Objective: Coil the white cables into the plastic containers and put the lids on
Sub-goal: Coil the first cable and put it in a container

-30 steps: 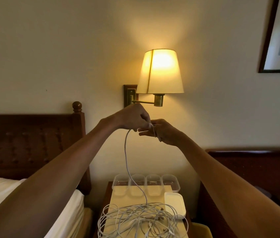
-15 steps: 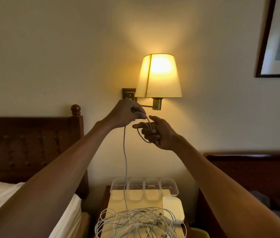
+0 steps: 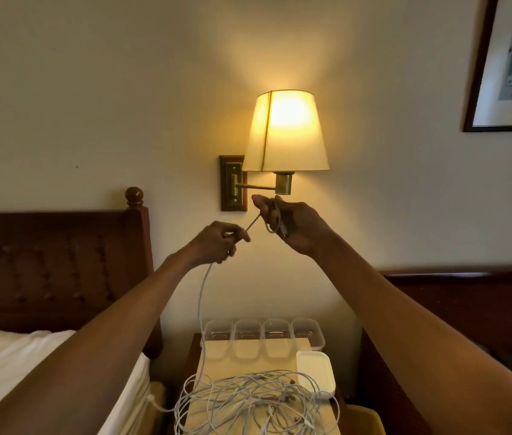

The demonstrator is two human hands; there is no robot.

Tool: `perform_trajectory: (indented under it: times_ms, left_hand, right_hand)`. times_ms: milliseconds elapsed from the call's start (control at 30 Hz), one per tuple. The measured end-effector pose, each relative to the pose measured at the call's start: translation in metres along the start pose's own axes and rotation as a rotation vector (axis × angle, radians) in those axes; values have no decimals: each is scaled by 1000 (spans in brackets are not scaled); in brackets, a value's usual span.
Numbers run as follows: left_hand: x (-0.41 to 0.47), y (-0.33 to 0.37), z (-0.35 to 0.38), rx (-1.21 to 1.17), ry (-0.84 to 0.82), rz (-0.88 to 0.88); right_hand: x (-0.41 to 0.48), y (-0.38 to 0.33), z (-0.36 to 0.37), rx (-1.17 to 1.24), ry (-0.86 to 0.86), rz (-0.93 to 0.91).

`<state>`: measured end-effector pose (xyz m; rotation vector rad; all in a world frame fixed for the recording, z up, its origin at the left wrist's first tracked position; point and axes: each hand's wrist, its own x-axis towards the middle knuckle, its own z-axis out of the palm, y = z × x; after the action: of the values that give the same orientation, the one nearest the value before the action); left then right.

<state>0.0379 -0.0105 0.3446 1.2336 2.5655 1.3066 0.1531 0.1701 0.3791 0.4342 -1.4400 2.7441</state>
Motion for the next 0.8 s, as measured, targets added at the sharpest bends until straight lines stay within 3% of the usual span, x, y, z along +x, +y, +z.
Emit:
perform_trajectory:
  times_ms: [200,333,433,633,800]
  left_hand:
    - [-17,30,37,8,-302,-105]
    - [-14,64,40,141,-368,-111]
    - [-11,83,29,310,-399,-74]
    - [-1,94,-6,411,-357,84]
    - [9,85,-33,369,-177,172]
  right_hand:
    - [12,1,-14,-182,84,-109]
    - [14,5,-30,-450,237,-165]
    - [8,5,-40,-608,248,-157]
    - [4,7,-49,-862,67,22]
    - [1,22,-38,-758,28,139]
